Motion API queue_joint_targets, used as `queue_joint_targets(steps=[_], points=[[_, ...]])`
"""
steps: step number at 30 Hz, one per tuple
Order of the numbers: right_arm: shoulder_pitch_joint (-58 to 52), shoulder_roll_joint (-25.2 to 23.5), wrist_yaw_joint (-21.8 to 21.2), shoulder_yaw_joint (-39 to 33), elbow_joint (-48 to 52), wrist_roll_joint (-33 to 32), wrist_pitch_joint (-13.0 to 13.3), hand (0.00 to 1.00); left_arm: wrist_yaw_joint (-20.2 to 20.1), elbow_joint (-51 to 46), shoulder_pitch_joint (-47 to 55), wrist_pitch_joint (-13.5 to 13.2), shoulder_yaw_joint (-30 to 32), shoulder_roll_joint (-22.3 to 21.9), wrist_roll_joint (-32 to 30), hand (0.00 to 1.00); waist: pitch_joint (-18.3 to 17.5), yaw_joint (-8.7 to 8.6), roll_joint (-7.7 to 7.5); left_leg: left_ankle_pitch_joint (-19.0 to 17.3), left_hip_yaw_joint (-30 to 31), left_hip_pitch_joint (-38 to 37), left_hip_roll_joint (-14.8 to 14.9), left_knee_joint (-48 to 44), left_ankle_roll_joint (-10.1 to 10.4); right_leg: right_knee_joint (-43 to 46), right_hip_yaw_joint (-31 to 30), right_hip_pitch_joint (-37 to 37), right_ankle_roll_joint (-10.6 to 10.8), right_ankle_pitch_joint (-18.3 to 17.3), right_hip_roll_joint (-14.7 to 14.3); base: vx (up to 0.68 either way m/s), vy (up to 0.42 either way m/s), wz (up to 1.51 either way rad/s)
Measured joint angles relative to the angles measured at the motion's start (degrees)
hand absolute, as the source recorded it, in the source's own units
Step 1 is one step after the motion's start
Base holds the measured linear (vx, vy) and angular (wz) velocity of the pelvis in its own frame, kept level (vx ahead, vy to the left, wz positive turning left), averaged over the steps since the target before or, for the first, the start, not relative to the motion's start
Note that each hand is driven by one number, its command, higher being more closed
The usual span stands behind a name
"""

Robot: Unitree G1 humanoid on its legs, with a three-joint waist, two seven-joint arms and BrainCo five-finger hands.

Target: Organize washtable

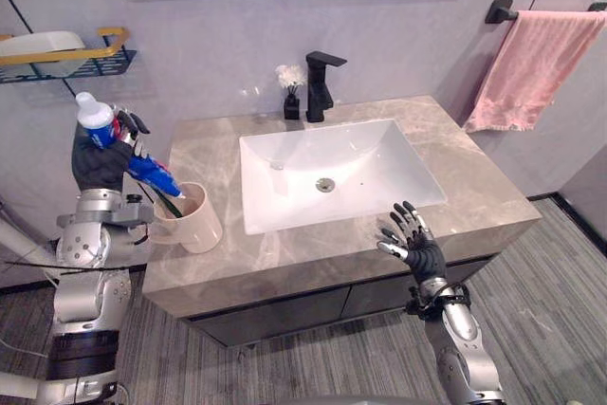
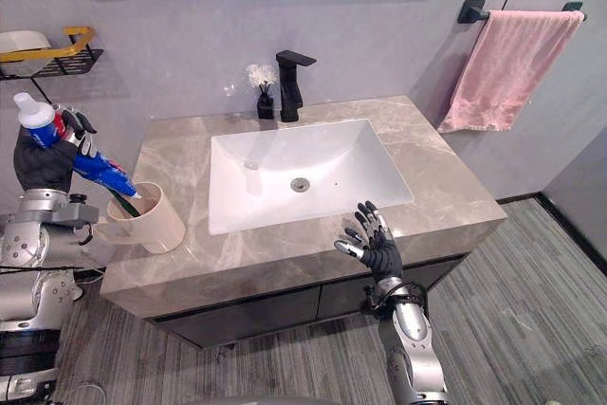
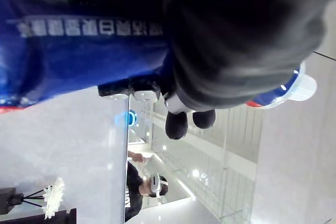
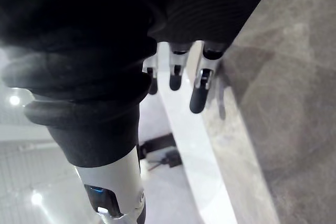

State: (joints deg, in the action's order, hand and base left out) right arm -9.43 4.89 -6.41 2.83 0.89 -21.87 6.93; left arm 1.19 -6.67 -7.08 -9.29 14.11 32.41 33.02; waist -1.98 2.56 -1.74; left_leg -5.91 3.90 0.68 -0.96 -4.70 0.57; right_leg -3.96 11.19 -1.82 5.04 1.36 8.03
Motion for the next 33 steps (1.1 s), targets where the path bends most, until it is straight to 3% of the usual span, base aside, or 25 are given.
queue_joint_targets(steps=[15, 27, 33], points=[[-0.2, -0.1, -0.1, -0.2, 0.0, 0.6, 0.0, 0.00, 0.1, -8.2, 2.2, -0.2, 3.6, -0.2, 0.0, 1.00, 0.5, -0.17, 0.07, 0.0, 0.1, 0.0, 0.0, 0.1, 0.0, 0.0, 0.1, 0.0, 0.0, 0.0, 0.0, 0.00, 0.000, 0.00], [-2.1, -0.3, -0.1, -0.2, -0.1, 1.3, -0.1, 0.00, 0.2, -9.2, 3.3, -0.7, 4.2, -0.3, 0.0, 1.00, 1.0, -0.24, 0.10, 0.0, 0.2, -0.5, 0.0, 0.2, 0.0, 0.0, 0.3, -0.5, -0.1, -0.1, 0.0, 0.00, 0.000, 0.00], [-2.2, -1.3, -0.1, -0.6, -0.1, 1.7, -0.1, 0.00, 0.1, -9.2, 3.7, -0.7, 4.3, -2.8, 0.0, 1.00, 1.0, -0.23, 0.06, 0.0, 0.1, -0.5, 0.0, 0.3, 0.0, -0.1, 0.1, -0.4, -0.1, -0.1, 0.0, 0.00, 0.000, 0.00]])
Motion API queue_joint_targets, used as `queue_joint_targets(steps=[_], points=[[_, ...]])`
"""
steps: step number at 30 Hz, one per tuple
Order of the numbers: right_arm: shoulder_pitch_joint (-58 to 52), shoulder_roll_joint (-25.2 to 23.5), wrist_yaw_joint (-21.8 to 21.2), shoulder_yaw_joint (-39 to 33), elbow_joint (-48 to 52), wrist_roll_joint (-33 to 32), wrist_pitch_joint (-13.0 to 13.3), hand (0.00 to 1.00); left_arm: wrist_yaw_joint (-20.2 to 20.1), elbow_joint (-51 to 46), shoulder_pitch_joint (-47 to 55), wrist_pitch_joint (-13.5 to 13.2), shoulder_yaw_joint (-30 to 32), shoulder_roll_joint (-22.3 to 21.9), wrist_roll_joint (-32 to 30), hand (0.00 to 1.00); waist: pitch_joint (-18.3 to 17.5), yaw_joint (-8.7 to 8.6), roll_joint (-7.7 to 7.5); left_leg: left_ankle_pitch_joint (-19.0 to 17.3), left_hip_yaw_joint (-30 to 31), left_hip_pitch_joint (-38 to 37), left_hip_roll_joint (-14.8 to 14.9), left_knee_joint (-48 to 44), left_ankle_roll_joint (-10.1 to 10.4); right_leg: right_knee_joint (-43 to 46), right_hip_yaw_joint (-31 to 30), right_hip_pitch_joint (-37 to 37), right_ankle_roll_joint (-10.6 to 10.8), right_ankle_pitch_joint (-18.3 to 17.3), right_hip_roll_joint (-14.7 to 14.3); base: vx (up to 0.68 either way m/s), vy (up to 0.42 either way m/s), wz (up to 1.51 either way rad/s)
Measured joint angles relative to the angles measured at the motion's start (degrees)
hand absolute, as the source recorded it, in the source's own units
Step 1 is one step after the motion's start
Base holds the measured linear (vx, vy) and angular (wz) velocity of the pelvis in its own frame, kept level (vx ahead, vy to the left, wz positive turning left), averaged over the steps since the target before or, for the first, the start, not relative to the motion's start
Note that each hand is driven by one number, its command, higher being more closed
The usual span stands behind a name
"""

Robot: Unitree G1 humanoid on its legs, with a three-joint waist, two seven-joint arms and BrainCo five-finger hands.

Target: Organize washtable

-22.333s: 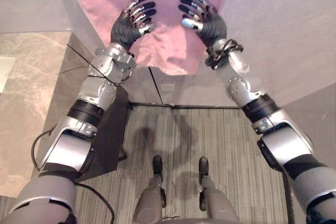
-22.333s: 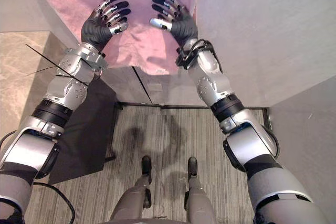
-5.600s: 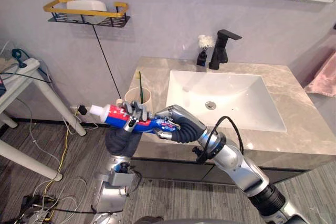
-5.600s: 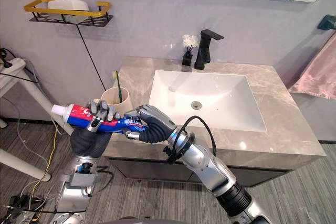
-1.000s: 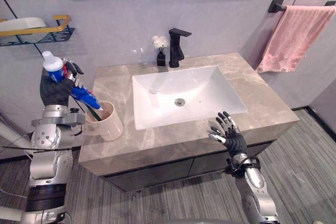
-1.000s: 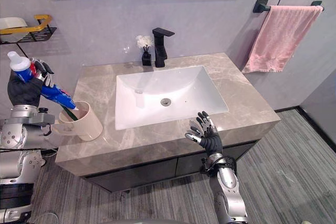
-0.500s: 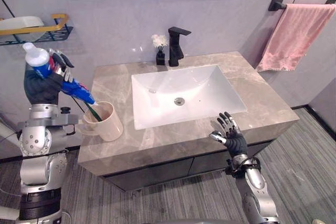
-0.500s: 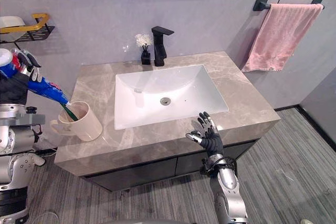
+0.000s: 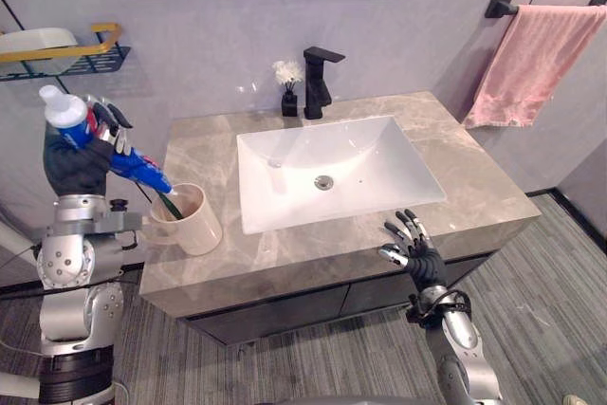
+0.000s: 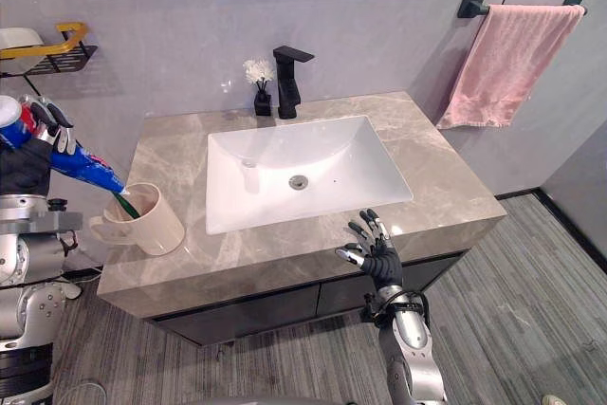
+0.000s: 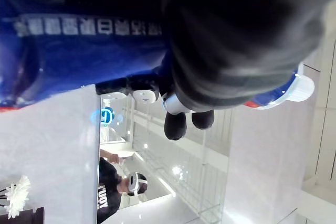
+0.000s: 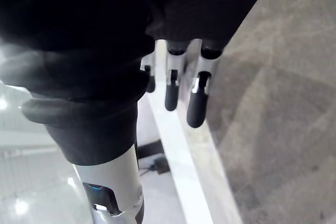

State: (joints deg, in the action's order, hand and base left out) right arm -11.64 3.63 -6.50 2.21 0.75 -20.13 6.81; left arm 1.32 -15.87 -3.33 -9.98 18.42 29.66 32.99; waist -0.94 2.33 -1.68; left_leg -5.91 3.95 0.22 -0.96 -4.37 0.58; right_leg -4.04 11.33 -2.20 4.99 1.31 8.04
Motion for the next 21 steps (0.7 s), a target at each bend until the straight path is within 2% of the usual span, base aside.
queue_joint_targets(steps=[21], points=[[0.0, -0.9, 0.0, -1.7, 0.1, 0.5, -0.5, 0.00, -1.3, -0.3, 2.7, 0.4, -2.9, -7.1, -0.5, 1.00, 1.4, -0.16, -0.48, -0.5, -1.0, -0.1, 0.1, 0.1, -0.2, 0.0, -0.9, 0.5, 0.0, 0.0, 0.0, 0.00, 0.000, -0.01]])
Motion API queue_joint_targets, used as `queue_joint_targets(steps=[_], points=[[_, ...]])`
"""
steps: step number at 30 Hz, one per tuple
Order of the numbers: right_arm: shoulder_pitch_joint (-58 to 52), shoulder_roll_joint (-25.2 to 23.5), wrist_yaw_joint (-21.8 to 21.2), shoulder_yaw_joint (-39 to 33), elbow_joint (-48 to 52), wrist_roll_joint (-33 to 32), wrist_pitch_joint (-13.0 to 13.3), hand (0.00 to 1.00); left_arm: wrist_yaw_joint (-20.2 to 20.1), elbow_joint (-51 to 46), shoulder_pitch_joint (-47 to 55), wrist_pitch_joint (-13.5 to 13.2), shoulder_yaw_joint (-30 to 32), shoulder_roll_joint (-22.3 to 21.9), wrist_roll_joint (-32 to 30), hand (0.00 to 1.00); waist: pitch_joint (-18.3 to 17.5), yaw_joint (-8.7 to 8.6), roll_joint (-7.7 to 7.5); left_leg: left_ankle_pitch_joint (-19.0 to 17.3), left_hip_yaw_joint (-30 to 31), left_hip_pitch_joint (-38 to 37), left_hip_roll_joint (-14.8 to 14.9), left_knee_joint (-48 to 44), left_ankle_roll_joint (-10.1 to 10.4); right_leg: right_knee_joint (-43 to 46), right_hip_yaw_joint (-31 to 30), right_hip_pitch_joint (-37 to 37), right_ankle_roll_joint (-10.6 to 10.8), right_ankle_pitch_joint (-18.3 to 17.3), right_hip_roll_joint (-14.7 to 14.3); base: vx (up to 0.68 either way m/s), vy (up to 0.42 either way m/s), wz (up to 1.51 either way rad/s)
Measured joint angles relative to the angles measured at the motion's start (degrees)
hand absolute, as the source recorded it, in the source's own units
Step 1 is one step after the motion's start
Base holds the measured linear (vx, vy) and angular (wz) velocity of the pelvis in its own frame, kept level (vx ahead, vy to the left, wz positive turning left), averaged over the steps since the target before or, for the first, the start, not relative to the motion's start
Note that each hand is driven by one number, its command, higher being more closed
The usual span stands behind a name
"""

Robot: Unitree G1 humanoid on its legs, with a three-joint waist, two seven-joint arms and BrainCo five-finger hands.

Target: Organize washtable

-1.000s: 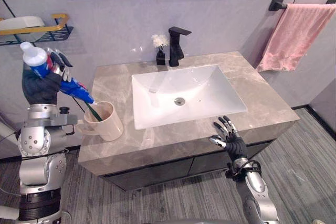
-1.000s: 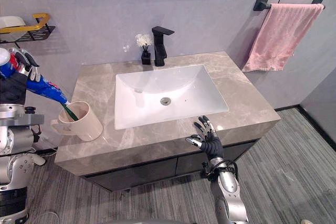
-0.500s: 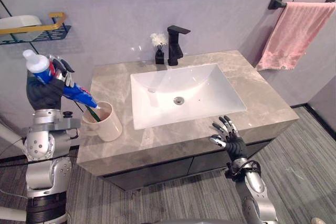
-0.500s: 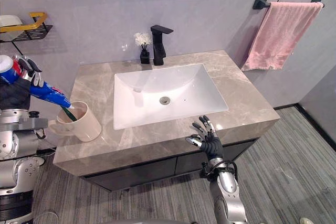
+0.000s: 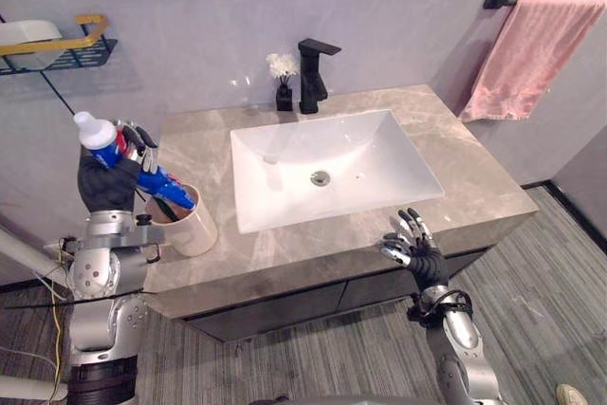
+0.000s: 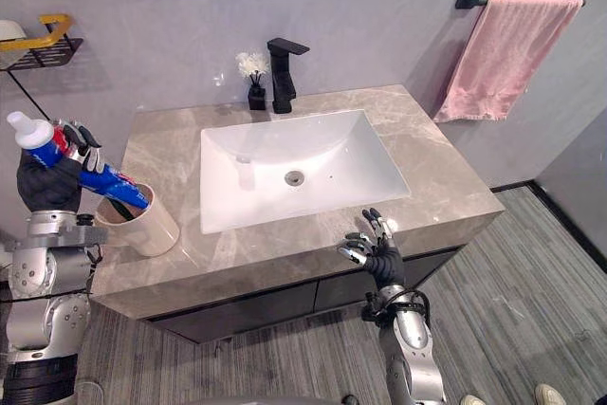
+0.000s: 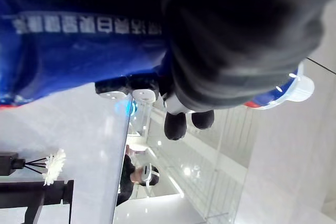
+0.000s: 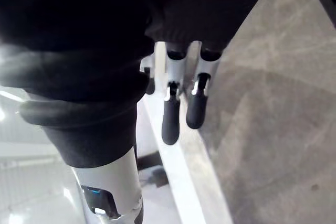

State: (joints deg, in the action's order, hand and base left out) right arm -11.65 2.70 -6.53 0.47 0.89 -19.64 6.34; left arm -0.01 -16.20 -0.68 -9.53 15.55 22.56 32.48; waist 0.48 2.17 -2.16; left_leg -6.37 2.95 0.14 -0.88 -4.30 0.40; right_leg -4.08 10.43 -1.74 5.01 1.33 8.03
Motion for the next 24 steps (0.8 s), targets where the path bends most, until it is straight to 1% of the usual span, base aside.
queue_joint_targets(steps=[3, 6, 7, 11, 16, 21, 23, 24], points=[[-0.1, 0.0, 0.0, -0.1, 0.0, 0.0, -0.4, 0.00, 0.0, 0.0, 1.2, 0.4, -0.4, -0.1, -0.2, 1.00, 0.1, -0.06, 0.07, -0.2, -0.2, 0.0, 0.0, 0.0, 0.0, -0.1, -0.1, 0.1, 0.0, 0.0, 0.0, 0.00, 0.000, 0.00], [-0.2, 0.0, 0.0, -0.1, 0.0, 0.0, -0.5, 0.00, 0.0, 0.0, 1.7, 0.4, -0.4, -1.1, -1.2, 1.00, 0.2, -0.07, 0.05, -0.4, -0.3, 0.0, 0.0, -0.1, 0.0, -0.1, -0.2, 0.0, 0.0, 0.0, 0.0, 0.00, 0.003, -0.01], [-0.2, 0.0, 0.0, -0.1, 0.0, 0.1, -0.5, 0.00, 0.0, 0.0, 1.9, 0.5, -0.4, -1.4, -1.7, 0.00, 0.3, -0.05, 0.01, -0.5, -0.4, 0.0, 0.0, -0.2, -0.1, -0.1, -0.2, 0.0, 0.0, 0.0, 0.0, 0.00, 0.009, -0.03], [-0.1, 0.0, 0.0, -0.1, 0.0, 0.1, -0.5, 0.00, -0.1, 0.0, 1.9, 0.6, -0.5, -1.6, -2.5, 0.00, 0.3, -0.05, -0.04, -0.6, -0.6, 0.0, 0.0, -0.3, -0.1, -0.1, -0.4, 0.0, 0.0, 0.0, 0.0, 0.00, 0.000, 0.00], [-0.1, 0.0, -0.4, -0.1, 0.0, 0.1, -0.5, 0.00, -0.1, -0.1, 1.9, 0.7, -1.7, -1.6, -5.5, 0.00, 0.3, -0.07, -0.03, -0.6, -0.6, 0.0, 0.0, -0.4, -0.1, -0.1, -0.5, 0.1, 0.0, 0.0, 0.0, 0.00, 0.000, 0.00], [-0.1, 0.0, -1.3, -0.1, 0.0, 0.7, -0.5, 0.00, -0.1, -2.4, 1.9, 0.9, -1.5, -1.5, -7.6, 0.00, 0.4, -0.02, 0.14, -1.0, -1.1, 0.0, 0.0, -0.7, -0.2, -0.1, -1.0, 0.0, 0.0, 0.0, 0.0, -0.01, 0.004, -0.04], [-0.1, 0.0, -1.5, -0.1, 0.0, 1.1, -0.5, 0.00, -0.1, -3.3, 1.8, 0.9, -1.4, -0.5, -8.0, 0.00, 0.5, -0.04, 0.15, -1.0, -1.3, 0.0, 0.0, -0.7, -0.3, 0.0, -1.1, -0.1, 0.0, 0.0, 0.0, 0.00, 0.001, -0.02], [-0.1, 0.0, -1.6, -0.1, 0.0, 1.2, -0.5, 0.00, -0.1, -3.9, 1.6, 0.9, -1.3, 0.8, -8.0, 0.00, 0.5, -0.01, 0.15, -1.0, -1.3, 0.0, 0.0, -0.7, -0.3, 0.0, -1.1, -0.1, 0.0, 0.0, 0.0, 0.00, 0.000, 0.00]])
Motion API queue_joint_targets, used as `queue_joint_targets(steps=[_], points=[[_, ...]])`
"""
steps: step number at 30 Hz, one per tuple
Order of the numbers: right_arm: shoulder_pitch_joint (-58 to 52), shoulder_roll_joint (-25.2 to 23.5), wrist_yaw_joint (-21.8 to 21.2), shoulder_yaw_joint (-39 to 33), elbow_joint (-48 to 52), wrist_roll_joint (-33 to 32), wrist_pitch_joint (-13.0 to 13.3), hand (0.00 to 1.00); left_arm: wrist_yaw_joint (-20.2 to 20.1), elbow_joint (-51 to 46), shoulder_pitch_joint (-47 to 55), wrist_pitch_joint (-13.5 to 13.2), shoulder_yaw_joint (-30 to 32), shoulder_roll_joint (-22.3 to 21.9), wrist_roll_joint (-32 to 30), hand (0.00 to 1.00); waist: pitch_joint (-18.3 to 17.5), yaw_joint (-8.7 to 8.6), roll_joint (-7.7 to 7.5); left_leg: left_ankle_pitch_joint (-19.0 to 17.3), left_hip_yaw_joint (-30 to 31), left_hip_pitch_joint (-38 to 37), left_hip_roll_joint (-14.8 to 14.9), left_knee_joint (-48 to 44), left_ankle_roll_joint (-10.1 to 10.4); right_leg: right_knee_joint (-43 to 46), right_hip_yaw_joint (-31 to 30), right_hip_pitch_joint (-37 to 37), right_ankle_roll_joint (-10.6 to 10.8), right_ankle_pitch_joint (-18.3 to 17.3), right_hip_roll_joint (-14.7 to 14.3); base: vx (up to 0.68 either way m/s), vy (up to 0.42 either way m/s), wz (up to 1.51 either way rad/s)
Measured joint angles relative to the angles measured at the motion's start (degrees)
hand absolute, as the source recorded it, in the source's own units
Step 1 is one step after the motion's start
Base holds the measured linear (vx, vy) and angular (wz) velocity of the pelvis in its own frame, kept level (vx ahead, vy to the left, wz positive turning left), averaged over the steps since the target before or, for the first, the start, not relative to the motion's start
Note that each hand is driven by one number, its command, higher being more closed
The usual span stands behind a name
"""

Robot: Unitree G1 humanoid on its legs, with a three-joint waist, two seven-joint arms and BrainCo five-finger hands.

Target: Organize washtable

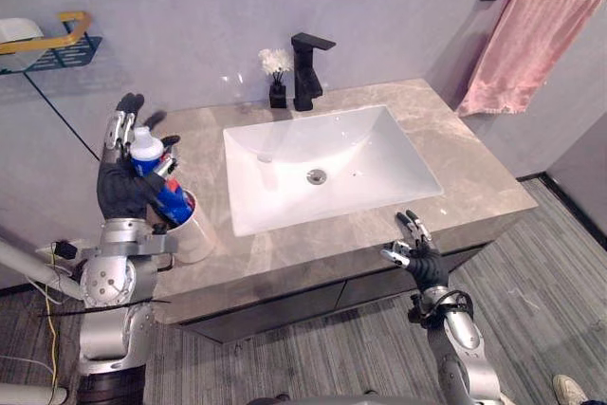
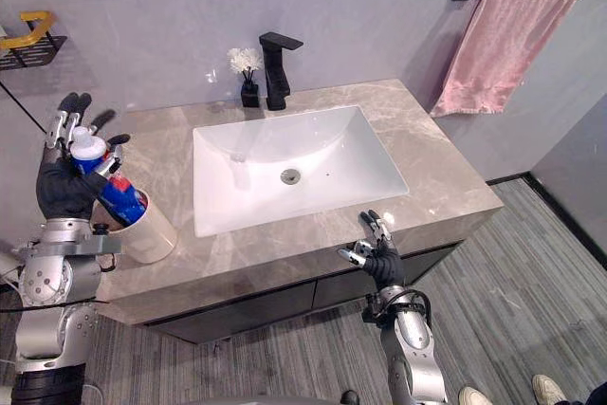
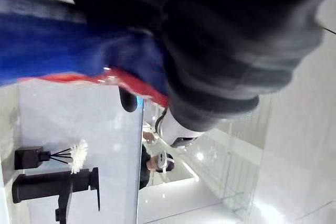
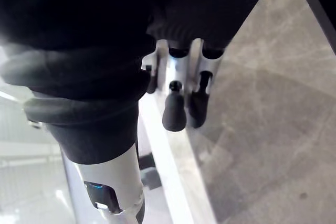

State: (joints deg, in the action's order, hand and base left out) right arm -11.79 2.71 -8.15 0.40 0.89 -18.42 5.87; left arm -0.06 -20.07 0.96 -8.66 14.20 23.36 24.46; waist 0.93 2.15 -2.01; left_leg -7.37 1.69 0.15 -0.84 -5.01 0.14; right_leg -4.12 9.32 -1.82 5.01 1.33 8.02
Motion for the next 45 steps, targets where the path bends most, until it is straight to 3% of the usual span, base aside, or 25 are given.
queue_joint_targets(steps=[7, 15, 16, 20, 27, 31, 32, 34, 37, 39, 45], points=[[-0.1, 0.1, -0.1, 0.1, -0.1, 0.0, 0.0, 0.00, 0.1, -0.1, -7.0, -1.8, 4.3, 10.7, 0.2, 0.00, 0.4, 0.25, 0.85, 0.0, 0.1, -0.9, 0.0, 0.0, 0.0, 0.1, 0.1, -0.9, 0.0, 0.0, 0.1, 0.00, 0.000, 0.00], [-0.3, 0.4, -0.7, 0.2, -0.1, -0.1, 0.2, 0.00, 1.1, 2.2, -12.6, -4.2, 4.4, 16.7, 1.8, 0.00, 0.3, 0.31, 1.39, 0.0, 0.3, -0.9, 0.0, 0.0, 0.0, 0.0, 0.3, -0.9, 0.0, 0.0, 0.0, 0.00, 0.000, 0.00], [-0.4, 0.6, -0.7, 0.2, -0.2, -0.1, 0.3, 0.00, 1.6, 3.2, -13.5, -4.2, 4.4, 17.7, 2.0, 1.00, 0.3, 0.32, 1.39, 0.1, 0.4, -0.9, -0.1, -0.1, 0.0, 0.0, 0.3, -1.0, 0.0, 0.0, 0.0, 0.00, 0.000, 0.03], [-0.9, 1.1, -0.7, 0.1, -0.2, -0.1, 0.6, 0.00, 2.4, 4.4, -15.0, -4.7, 4.6, 20.8, 2.2, 1.00, 0.1, 0.39, 1.44, 0.1, 0.8, -0.9, -0.1, -0.1, 0.0, 0.0, 1.0, -1.0, 0.0, 0.0, 0.1, 0.00, -0.002, 0.06], [-1.2, 1.1, -0.7, 0.0, -1.8, -0.2, 1.8, 0.00, 2.8, 0.9, -11.7, -6.4, 11.5, 20.9, 3.1, 1.00, -1.1, 0.47, 2.05, 0.1, 1.2, -0.9, -0.1, 0.0, 0.0, -0.1, 1.5, -1.2, 0.0, 0.0, 0.0, 0.00, -0.002, 0.01], [-1.6, 1.0, -0.7, -0.6, -1.8, -0.3, 1.9, 0.00, 2.4, -7.0, -2.5, -6.9, 14.9, 16.1, 1.7, 1.00, -1.5, 1.45, 2.39, 0.1, 1.3, -0.9, -0.1, 0.0, 0.0, -0.2, 1.6, -1.3, 0.0, 0.0, 0.1, -0.01, -0.003, 0.01], [-2.1, 0.7, -0.7, -1.6, -2.1, -0.3, 1.9, 0.00, 2.0, -9.4, 2.2, -6.9, 15.7, 12.1, 0.6, 1.00, -2.1, 1.91, 2.54, 0.1, 1.5, -0.9, -0.1, 0.0, 0.0, -0.2, 1.8, -1.4, -0.1, 0.0, 0.0, -0.03, -0.012, 0.06], [-2.1, 0.3, -0.7, -1.8, -2.5, -0.3, 2.0, 0.00, 1.5, -10.3, 5.0, -6.8, 15.7, 9.6, -0.4, 1.00, -2.4, 1.93, 2.61, 0.2, 1.7, -0.9, -0.1, 0.0, 0.1, -0.2, 2.0, -1.5, -0.1, -0.1, 0.1, -0.02, -0.009, 0.09], [-2.2, -0.7, -0.7, -2.1, -2.8, -0.2, 1.9, 0.00, 0.1, -13.4, 12.1, -6.3, 15.3, 1.9, -0.5, 1.00, -2.4, 1.90, 2.62, 0.5, 2.4, -0.9, -0.2, 0.2, 0.3, -0.2, 2.8, -1.8, -0.3, -0.2, 0.1, -0.05, -0.012, 0.10], [-2.2, -1.3, -0.7, -2.2, -2.8, -0.2, 1.7, 0.00, -0.2, -15.7, 16.5, -5.7, 13.1, -3.5, -0.5, 1.00, -2.4, 1.90, 2.64, 0.6, 2.6, -0.9, -0.2, 0.4, 0.4, -0.1, 3.0, -1.9, -0.5, -0.4, 0.1, -0.04, -0.010, 0.06], [-2.2, -1.8, -0.8, -2.3, -2.7, 0.0, 1.6, 0.00, -3.9, -17.1, 25.2, -2.8, 3.7, -13.1, -0.5, 1.00, -2.1, 1.87, 2.35, 0.8, 2.8, -0.9, -0.1, 0.9, 0.7, -0.1, 3.2, -1.7, -0.3, -0.6, 0.1, -0.01, -0.002, 0.01]])
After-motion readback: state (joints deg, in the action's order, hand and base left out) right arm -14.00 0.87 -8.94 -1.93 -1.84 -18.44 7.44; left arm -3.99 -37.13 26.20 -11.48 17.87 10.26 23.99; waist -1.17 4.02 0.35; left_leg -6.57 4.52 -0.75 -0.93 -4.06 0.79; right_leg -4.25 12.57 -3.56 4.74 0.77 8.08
